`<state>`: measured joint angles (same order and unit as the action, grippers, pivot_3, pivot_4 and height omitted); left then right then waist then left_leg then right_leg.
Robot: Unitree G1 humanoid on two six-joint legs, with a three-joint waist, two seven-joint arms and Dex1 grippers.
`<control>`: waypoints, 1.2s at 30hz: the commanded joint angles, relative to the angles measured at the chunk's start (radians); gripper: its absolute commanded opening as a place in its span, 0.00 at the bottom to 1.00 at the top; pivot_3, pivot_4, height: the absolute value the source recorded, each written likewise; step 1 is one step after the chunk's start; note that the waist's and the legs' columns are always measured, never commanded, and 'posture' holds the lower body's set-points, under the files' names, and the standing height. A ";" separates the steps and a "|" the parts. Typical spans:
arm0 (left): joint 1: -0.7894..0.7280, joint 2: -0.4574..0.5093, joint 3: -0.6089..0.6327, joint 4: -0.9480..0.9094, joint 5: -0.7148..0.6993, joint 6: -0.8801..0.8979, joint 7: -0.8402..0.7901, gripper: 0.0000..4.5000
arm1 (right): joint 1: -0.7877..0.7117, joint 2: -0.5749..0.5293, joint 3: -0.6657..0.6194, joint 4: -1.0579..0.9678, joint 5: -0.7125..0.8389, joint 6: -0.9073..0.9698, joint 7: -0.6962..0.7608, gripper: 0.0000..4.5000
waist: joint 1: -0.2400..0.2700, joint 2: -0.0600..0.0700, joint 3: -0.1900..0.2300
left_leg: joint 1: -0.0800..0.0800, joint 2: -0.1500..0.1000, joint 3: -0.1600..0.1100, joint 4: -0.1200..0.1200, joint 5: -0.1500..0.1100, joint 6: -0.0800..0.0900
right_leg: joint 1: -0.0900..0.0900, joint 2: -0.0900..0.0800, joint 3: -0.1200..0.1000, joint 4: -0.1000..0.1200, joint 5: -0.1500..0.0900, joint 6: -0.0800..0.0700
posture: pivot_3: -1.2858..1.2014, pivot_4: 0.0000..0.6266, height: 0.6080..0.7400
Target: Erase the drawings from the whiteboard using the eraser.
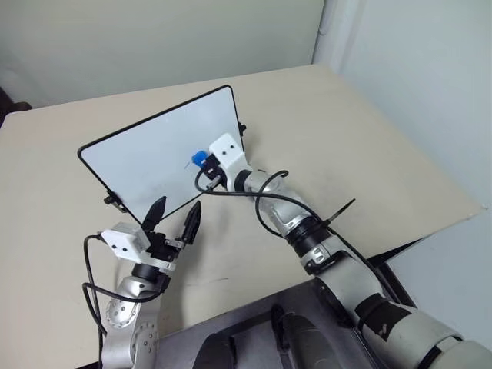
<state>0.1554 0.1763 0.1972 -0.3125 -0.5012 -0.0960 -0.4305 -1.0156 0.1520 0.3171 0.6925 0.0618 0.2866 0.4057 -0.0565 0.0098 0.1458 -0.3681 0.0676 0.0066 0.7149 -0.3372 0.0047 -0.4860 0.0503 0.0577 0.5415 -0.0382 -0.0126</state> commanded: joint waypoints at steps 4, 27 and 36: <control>-0.009 0.001 0.000 -0.026 0.002 -0.013 -0.004 1.00 | 0.051 0.097 0.077 -0.082 -0.008 -0.054 0.088 0.10 | 0.003 0.000 0.000 | 0.000 0.000 0.000 0.000 0.000 0.000 | 0.000 0.000 0.000 0.000 0.000 0.000 | 0.52 0.24 1.00; -0.008 0.005 -0.001 -0.030 -0.007 -0.007 -0.008 1.00 | -0.096 0.063 -0.208 0.160 0.033 -0.070 -0.112 0.10 | 0.010 0.000 0.000 | 0.002 -0.001 0.000 0.002 0.003 0.003 | 0.001 -0.001 -0.002 0.000 0.005 -0.001 | 0.52 0.24 1.00; -0.004 0.005 -0.002 -0.034 -0.011 -0.007 -0.012 1.00 | 0.031 0.081 -0.036 -0.103 0.039 0.026 0.129 0.10 | -0.005 0.000 0.000 | -0.001 0.000 0.001 0.000 0.000 -0.001 | -0.005 0.001 -0.002 -0.002 0.004 -0.002 | 0.52 0.24 1.00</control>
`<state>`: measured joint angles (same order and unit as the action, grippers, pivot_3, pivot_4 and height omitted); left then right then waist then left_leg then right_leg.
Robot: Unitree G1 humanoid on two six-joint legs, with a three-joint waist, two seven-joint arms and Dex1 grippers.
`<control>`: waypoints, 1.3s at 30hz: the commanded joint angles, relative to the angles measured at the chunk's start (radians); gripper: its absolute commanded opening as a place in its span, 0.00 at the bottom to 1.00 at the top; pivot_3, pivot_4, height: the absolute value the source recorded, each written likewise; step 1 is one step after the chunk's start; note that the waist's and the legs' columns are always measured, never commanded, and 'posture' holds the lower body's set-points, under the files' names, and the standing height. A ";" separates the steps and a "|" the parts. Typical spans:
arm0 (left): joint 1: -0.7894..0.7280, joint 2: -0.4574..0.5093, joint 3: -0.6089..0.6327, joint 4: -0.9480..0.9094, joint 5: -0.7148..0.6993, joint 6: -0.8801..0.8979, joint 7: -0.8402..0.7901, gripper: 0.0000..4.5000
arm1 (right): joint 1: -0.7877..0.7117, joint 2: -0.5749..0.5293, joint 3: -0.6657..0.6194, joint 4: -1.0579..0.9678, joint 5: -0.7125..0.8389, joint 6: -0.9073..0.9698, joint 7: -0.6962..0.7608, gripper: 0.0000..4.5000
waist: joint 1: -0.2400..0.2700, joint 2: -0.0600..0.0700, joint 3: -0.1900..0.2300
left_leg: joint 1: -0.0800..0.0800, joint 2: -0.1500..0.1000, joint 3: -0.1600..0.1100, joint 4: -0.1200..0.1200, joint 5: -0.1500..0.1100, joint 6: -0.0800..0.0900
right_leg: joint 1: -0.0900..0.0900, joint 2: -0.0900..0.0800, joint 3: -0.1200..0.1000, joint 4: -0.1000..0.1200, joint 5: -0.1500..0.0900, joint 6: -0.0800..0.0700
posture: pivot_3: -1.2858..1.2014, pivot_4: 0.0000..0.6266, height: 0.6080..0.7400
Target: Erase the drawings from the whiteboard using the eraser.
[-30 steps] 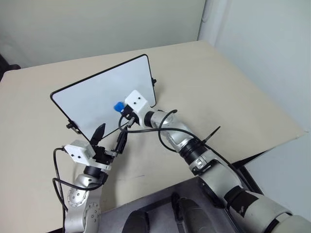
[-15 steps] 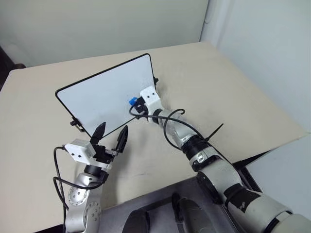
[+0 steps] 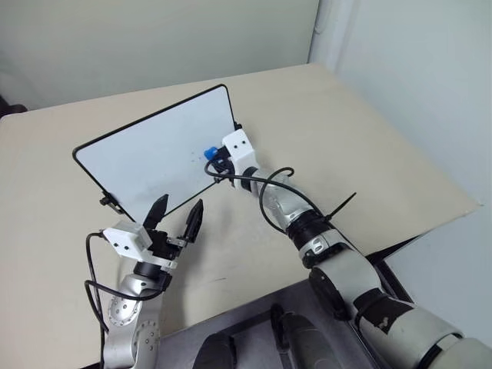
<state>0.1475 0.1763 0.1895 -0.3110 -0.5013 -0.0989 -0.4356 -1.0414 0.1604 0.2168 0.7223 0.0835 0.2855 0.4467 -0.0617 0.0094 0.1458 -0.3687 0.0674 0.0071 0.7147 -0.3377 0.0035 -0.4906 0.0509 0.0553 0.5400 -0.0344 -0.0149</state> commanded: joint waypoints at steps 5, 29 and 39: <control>0.004 0.001 -0.007 -0.041 -0.007 -0.004 -0.004 1.00 | 0.114 0.052 0.129 -0.242 0.038 0.122 0.150 0.10 | 0.009 0.000 0.000 | 0.000 0.000 0.000 0.000 0.000 0.000 | 0.001 0.000 0.000 0.000 -0.001 -0.002 | 0.52 0.24 1.00; -0.001 0.005 -0.001 -0.040 -0.012 0.000 -0.006 1.00 | -0.039 0.063 -0.076 -0.010 0.049 0.051 -0.051 0.10 | 0.019 -0.001 0.000 | 0.001 -0.001 0.001 0.002 0.001 0.001 | 0.002 -0.002 0.001 0.001 0.003 0.000 | 0.52 0.24 1.00; -0.021 0.003 -0.005 -0.017 -0.006 -0.005 -0.011 1.00 | -0.006 0.084 0.033 -0.122 0.046 0.086 0.046 0.10 | 0.013 -0.001 0.000 | 0.001 -0.001 0.001 0.001 0.001 0.000 | 0.001 -0.001 0.001 0.000 0.002 0.000 | 0.52 0.24 1.00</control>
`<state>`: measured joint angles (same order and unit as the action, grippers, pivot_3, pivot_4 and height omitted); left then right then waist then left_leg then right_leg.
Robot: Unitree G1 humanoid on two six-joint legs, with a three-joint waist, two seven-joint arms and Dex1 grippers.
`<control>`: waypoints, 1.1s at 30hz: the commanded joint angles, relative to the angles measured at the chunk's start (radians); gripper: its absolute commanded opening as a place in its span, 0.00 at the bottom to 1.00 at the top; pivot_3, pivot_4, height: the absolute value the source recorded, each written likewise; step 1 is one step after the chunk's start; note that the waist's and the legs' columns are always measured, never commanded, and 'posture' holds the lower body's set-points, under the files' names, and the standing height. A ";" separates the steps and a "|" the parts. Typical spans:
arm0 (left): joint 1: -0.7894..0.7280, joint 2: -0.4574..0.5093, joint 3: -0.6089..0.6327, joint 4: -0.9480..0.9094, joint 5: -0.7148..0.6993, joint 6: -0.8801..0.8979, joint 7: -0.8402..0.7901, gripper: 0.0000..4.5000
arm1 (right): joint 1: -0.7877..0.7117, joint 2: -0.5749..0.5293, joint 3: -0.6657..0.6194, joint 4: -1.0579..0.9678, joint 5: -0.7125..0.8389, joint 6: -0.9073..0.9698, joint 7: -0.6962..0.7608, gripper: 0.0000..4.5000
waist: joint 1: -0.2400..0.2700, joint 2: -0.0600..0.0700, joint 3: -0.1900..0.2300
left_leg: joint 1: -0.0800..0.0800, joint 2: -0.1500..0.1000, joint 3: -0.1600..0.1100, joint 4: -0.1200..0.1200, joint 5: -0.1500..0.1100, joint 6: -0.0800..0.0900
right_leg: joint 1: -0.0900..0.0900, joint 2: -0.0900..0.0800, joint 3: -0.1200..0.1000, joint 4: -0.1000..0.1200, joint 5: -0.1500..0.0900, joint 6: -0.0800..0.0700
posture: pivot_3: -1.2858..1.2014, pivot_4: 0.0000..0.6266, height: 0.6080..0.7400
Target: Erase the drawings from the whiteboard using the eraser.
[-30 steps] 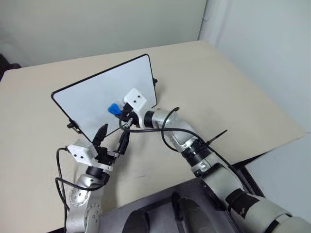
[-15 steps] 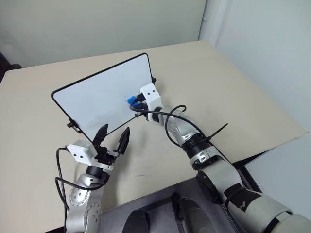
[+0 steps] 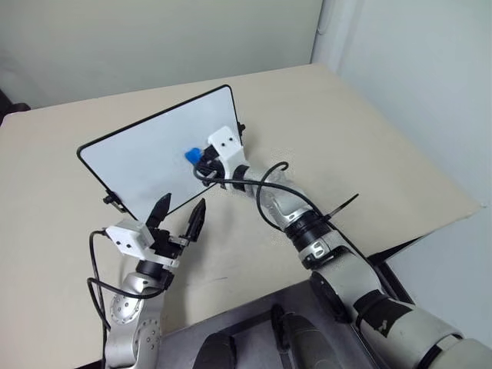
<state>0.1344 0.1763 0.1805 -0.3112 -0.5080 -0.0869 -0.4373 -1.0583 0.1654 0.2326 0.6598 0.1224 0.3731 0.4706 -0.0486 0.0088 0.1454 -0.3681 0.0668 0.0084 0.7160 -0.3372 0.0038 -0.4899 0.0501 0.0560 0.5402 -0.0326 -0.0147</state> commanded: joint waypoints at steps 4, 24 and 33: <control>-0.014 0.002 0.003 -0.012 0.003 -0.018 -0.010 1.00 | -0.007 0.074 -0.009 -0.051 0.019 0.003 -0.010 0.10 | 0.003 0.000 0.000 | 0.000 0.000 0.000 0.000 0.000 0.000 | 0.000 -0.001 0.000 0.000 0.000 0.000 | 0.52 0.24 1.00; -0.013 -0.011 0.002 -0.013 0.012 -0.018 -0.009 1.00 | -0.046 0.060 -0.009 0.094 -0.039 -0.009 -0.068 0.10 | 0.002 0.000 0.000 | 0.001 0.000 0.000 0.001 0.001 0.001 | 0.001 0.000 0.000 0.001 0.002 -0.001 | 0.52 0.24 1.00; -0.004 -0.017 0.008 -0.020 0.012 -0.021 -0.008 1.00 | -0.058 0.068 -0.085 -0.070 0.031 -0.025 -0.063 0.10 | -0.002 0.000 0.000 | 0.000 0.000 0.000 0.000 0.001 0.001 | -0.001 0.000 0.000 0.000 0.002 -0.001 | 0.52 0.24 1.00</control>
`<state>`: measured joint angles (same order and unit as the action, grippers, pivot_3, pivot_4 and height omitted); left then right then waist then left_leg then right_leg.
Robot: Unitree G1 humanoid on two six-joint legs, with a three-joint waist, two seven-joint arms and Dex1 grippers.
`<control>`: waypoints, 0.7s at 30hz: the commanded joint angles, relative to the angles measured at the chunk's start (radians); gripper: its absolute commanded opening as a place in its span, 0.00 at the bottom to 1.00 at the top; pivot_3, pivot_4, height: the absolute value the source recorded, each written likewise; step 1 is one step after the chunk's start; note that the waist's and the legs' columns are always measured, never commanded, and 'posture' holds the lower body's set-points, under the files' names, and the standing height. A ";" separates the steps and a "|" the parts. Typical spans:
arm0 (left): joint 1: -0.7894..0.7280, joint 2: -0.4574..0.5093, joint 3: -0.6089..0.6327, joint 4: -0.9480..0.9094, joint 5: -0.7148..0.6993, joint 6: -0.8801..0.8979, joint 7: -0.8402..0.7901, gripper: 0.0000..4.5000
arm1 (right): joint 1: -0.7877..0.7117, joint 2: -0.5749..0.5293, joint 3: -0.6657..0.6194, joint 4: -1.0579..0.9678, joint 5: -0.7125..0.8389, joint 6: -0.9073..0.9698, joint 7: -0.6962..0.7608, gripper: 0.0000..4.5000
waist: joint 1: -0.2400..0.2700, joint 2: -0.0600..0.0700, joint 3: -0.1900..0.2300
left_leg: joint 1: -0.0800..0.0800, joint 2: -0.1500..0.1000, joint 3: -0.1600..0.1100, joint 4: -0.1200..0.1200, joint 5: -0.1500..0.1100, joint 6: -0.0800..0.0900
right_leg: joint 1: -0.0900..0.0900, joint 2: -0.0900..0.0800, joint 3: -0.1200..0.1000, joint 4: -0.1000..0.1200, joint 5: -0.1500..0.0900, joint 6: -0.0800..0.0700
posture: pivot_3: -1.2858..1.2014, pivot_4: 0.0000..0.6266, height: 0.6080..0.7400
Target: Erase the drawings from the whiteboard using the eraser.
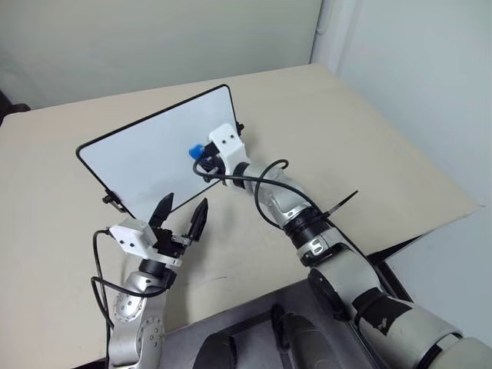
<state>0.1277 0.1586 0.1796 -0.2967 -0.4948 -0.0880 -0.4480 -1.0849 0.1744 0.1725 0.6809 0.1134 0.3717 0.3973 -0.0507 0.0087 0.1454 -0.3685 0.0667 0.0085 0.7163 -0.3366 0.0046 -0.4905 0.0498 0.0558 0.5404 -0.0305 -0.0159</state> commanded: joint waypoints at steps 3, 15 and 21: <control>0.007 0.002 0.011 -0.038 -0.002 -0.020 0.003 1.00 | -0.024 0.061 -0.027 -0.121 0.052 -0.015 0.014 0.10 | 0.001 0.000 0.000 | 0.000 0.000 0.000 0.000 0.000 0.000 | 0.000 0.000 0.000 0.000 0.000 0.000 | 0.52 0.24 1.00; 0.010 0.000 0.007 -0.047 -0.001 -0.019 0.006 1.00 | 0.024 0.056 0.106 0.021 -0.049 0.030 0.033 0.10 | 0.000 0.000 0.000 | 0.001 0.000 0.000 0.000 -0.001 -0.001 | 0.001 0.000 0.000 0.000 -0.002 0.001 | 0.52 0.24 1.00; 0.012 -0.001 0.009 -0.048 -0.002 -0.019 0.006 1.00 | 0.006 0.043 0.109 0.060 -0.062 0.062 0.030 0.10 | 0.001 0.000 0.000 | 0.001 0.000 0.000 0.000 0.000 0.000 | 0.001 0.000 0.000 0.000 0.000 0.000 | 0.52 0.24 1.00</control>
<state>0.1380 0.1577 0.1816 -0.3070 -0.4944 -0.0884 -0.4463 -1.0837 0.1743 0.2837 0.7492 0.0554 0.4262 0.4220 -0.0501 0.0087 0.1454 -0.3673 0.0667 0.0086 0.7165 -0.3366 0.0043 -0.4893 0.0497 0.0558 0.5406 -0.0306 -0.0156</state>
